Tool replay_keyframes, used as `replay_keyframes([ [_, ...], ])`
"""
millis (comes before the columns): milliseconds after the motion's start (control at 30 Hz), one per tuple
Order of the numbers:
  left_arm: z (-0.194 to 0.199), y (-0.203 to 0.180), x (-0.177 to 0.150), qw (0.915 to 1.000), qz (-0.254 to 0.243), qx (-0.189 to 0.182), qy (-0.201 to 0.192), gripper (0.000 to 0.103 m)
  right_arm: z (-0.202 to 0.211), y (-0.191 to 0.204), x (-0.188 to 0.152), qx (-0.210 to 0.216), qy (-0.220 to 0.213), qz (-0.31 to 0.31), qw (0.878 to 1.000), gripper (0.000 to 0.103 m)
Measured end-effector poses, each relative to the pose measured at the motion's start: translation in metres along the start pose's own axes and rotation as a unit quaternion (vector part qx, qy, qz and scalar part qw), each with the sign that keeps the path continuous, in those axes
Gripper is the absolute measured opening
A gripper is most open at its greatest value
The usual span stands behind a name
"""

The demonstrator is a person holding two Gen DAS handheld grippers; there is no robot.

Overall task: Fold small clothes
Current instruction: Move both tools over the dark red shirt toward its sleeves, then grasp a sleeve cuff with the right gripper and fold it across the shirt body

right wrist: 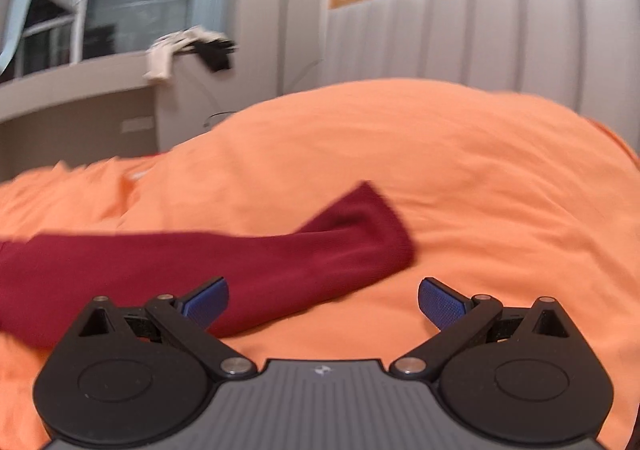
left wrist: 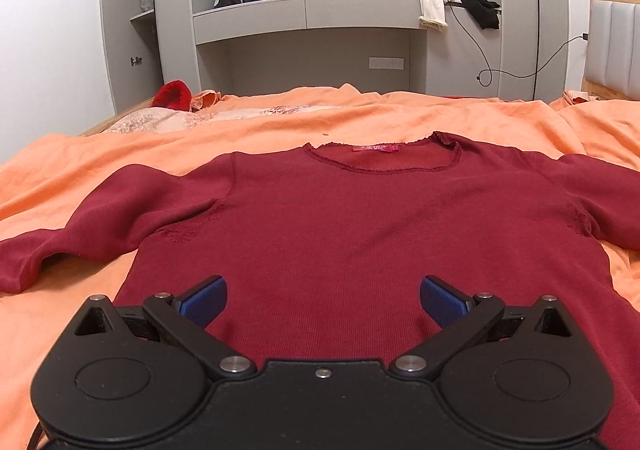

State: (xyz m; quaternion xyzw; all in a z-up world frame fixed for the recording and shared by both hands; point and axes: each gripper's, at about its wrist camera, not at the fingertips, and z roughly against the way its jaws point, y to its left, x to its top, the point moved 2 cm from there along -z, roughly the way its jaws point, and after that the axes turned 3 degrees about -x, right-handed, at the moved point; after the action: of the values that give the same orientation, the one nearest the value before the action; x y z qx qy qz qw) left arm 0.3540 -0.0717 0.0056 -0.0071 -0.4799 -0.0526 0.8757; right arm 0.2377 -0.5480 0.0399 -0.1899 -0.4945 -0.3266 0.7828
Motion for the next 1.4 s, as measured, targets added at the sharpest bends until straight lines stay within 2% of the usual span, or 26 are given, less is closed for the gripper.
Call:
replay_keyframes([
  [67, 0.000, 0.000, 0.000, 1.0000, 0.000, 0.000, 0.000, 0.103, -0.010, -0.018, 0.005, 0.003, 0.001, -0.032, 0.999, 0.103],
  [200, -0.001, 0.000, 0.000, 1.0000, -0.003, 0.000, 0.001, 0.103, -0.032, -0.034, 0.015, 0.024, -0.006, -0.040, 0.999, 0.102],
  [267, -0.001, 0.000, 0.000, 1.0000, -0.001, 0.000, 0.000, 0.103, -0.036, -0.039, 0.018, 0.032, 0.001, -0.050, 0.998, 0.090],
  [300, -0.001, 0.000, 0.000, 1.0000, 0.001, -0.001, -0.001, 0.103, -0.038, -0.040, 0.019, 0.032, 0.002, -0.053, 0.998, 0.078],
  [333, -0.001, 0.001, 0.001, 1.0000, 0.003, -0.002, -0.001, 0.103, -0.040, -0.040, 0.019, 0.028, 0.002, -0.054, 0.998, 0.059],
  [367, 0.000, 0.002, 0.002, 1.0000, 0.006, -0.003, -0.002, 0.103, -0.041, -0.039, 0.020, 0.025, 0.005, -0.053, 0.998, 0.049],
  [433, 0.002, 0.005, 0.004, 0.9999, 0.011, -0.007, -0.006, 0.103, -0.042, -0.037, 0.022, 0.024, 0.010, -0.058, 0.998, 0.018],
  [467, 0.005, 0.006, 0.006, 0.9998, 0.014, -0.008, -0.010, 0.103, -0.038, -0.036, 0.022, 0.027, 0.009, -0.062, 0.998, 0.015],
  [600, 0.019, 0.018, 0.019, 0.9992, 0.025, 0.007, -0.032, 0.103, -0.001, -0.016, 0.040, 0.057, -0.038, -0.061, 0.996, 0.013],
  [733, 0.034, 0.039, 0.030, 0.9969, 0.058, 0.003, -0.054, 0.102, 0.051, 0.033, 0.069, 0.148, -0.073, -0.044, 0.985, 0.013],
  [833, 0.043, 0.059, 0.034, 0.9946, 0.081, 0.011, -0.065, 0.103, 0.092, 0.085, 0.088, 0.233, -0.095, -0.028, 0.968, 0.013],
  [1000, 0.057, 0.094, 0.036, 0.9893, 0.115, 0.032, -0.084, 0.103, 0.152, 0.178, 0.097, 0.364, -0.103, -0.004, 0.926, 0.013],
  [1133, 0.065, 0.121, 0.034, 0.9847, 0.139, 0.052, -0.092, 0.103, 0.183, 0.261, 0.079, 0.435, -0.087, 0.031, 0.896, 0.013],
  [1233, 0.068, 0.139, 0.032, 0.9804, 0.160, 0.069, -0.092, 0.102, 0.196, 0.323, 0.046, 0.468, -0.057, 0.077, 0.879, 0.013],
  [1400, 0.071, 0.166, 0.027, 0.9734, 0.192, 0.086, -0.090, 0.103, 0.195, 0.396, -0.018, 0.494, 0.009, 0.156, 0.855, 0.013],
])
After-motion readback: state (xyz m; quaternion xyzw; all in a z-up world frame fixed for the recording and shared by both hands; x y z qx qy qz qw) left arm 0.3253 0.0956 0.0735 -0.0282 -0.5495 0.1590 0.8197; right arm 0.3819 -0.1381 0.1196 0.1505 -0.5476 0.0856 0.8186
